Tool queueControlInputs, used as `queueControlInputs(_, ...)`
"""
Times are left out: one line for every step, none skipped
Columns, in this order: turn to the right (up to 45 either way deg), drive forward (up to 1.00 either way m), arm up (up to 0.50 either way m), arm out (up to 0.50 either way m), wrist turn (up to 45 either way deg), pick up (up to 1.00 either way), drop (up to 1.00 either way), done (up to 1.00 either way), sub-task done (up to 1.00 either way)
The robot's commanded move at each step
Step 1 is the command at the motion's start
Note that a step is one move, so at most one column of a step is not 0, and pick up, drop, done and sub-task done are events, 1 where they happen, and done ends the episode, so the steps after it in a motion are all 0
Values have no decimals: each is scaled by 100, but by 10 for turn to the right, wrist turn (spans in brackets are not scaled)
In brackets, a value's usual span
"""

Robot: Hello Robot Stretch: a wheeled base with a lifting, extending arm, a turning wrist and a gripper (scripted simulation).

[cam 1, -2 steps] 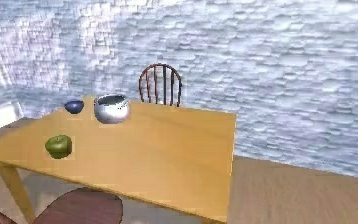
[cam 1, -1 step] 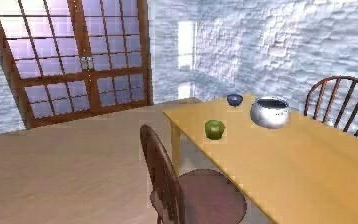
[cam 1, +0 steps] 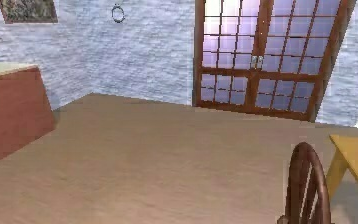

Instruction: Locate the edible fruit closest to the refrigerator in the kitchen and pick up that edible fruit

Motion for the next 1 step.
queueControlInputs(-300, 0, 0, 0, 0, 0, 0, 0, 0)
